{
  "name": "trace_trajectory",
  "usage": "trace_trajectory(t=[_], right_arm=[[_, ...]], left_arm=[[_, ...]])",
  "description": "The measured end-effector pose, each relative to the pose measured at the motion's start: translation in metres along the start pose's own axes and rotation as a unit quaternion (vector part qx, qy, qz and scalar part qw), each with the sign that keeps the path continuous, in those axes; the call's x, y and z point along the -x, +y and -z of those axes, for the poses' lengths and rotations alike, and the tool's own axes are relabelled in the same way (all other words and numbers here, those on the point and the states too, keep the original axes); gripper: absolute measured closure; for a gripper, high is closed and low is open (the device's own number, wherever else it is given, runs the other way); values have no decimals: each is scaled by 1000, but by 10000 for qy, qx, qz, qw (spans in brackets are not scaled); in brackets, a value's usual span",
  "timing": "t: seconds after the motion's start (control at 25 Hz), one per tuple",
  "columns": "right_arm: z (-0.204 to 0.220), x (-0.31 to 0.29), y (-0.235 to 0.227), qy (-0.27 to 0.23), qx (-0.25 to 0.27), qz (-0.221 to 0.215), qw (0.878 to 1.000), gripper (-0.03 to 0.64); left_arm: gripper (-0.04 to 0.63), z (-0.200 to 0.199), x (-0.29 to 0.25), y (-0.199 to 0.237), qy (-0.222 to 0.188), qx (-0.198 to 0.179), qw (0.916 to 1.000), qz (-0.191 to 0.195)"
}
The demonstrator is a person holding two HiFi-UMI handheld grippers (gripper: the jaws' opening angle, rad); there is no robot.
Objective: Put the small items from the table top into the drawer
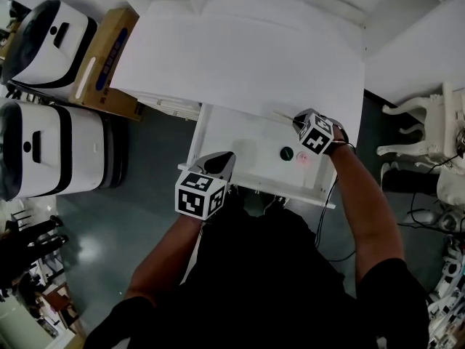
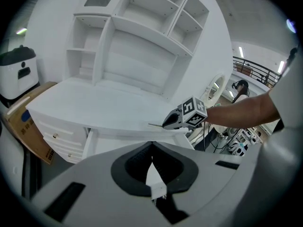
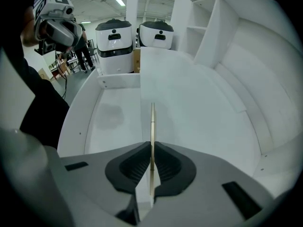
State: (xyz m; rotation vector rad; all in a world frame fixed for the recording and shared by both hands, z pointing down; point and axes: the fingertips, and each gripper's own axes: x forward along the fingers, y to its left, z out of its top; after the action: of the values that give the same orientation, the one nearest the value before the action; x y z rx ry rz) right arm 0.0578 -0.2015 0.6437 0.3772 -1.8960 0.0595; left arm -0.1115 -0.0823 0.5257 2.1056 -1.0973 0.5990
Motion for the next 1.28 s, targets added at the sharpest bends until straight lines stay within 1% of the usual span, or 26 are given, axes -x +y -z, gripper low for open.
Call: trace_trajectory(t=[0.2, 0.36, 0.52, 0.68, 0.88, 0.96, 1.08, 1.28], right_arm=[[7, 9, 21, -143, -20, -46, 9999, 572], [28, 9, 45, -97, -106, -181, 9997, 572], [56, -3, 78, 131, -210, -422, 9988, 572], [83, -20, 114, 400, -296, -705, 9963, 572], [102, -37, 152, 643, -206, -980, 9929, 572], [109, -44, 160, 720, -197, -991, 9923, 572], [118, -55, 164, 839, -174, -895, 9923, 572], [128, -70, 167, 930, 182, -703, 9930, 572]], left_arm=[[592, -4, -1, -3, -39, -47, 10000, 68], [592, -4, -4, -5, -35, -57, 9999, 80], [592, -2, -6, -9, 19, -87, 9999, 145], [592, 3, -10, -23, 154, -225, 9991, 334], [592, 10, -12, -34, 279, -306, 9983, 418], [592, 13, -12, -36, 330, -324, 9980, 421], [592, 18, -12, -37, 405, -351, 9977, 415], [592, 27, -12, -39, 518, -363, 9972, 392]])
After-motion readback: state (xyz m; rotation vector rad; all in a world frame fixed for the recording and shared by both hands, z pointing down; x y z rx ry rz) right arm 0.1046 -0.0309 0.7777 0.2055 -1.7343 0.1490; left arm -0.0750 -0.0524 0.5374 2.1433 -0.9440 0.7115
